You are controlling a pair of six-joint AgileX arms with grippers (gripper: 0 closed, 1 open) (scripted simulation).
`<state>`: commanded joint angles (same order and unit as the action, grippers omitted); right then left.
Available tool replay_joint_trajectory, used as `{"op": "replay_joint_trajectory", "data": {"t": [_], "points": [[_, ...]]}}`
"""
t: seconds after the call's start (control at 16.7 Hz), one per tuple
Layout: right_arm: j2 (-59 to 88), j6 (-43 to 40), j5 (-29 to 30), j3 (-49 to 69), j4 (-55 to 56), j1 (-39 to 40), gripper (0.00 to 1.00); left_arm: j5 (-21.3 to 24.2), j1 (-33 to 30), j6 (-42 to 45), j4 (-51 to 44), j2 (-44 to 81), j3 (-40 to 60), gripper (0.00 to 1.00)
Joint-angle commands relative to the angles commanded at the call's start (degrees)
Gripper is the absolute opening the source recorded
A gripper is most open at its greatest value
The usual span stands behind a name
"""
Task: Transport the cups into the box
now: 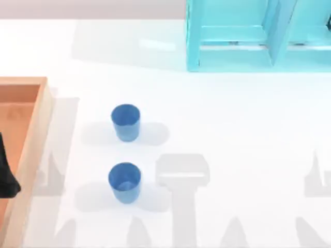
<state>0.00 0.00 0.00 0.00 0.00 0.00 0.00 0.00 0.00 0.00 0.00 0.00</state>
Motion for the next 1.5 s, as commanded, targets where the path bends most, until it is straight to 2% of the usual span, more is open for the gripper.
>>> {"op": "replay_joint_trajectory", "data": {"t": [0.3, 0.54, 0.78, 1.26, 1.5], "points": [[0.0, 0.0, 0.0, 0.0, 0.0, 0.0, 1.0, 0.07, -1.06, -1.04, -2.74, 3.36, 3.44, 1.0], [0.0, 0.0, 0.0, 0.0, 0.0, 0.0, 1.0, 0.21, -4.46, -4.49, -12.09, 16.03, 16.38, 1.0], [0.0, 0.0, 0.0, 0.0, 0.0, 0.0, 1.0, 0.21, -9.34, -9.17, -26.26, 37.76, 37.82, 1.0], [0.0, 0.0, 0.0, 0.0, 0.0, 0.0, 1.0, -0.28, -20.32, -18.94, -59.19, 92.01, 87.08, 1.0], [0.0, 0.0, 0.0, 0.0, 0.0, 0.0, 1.0, -0.26, -25.04, -23.4, -72.73, 112.77, 107.18, 1.0]]}}
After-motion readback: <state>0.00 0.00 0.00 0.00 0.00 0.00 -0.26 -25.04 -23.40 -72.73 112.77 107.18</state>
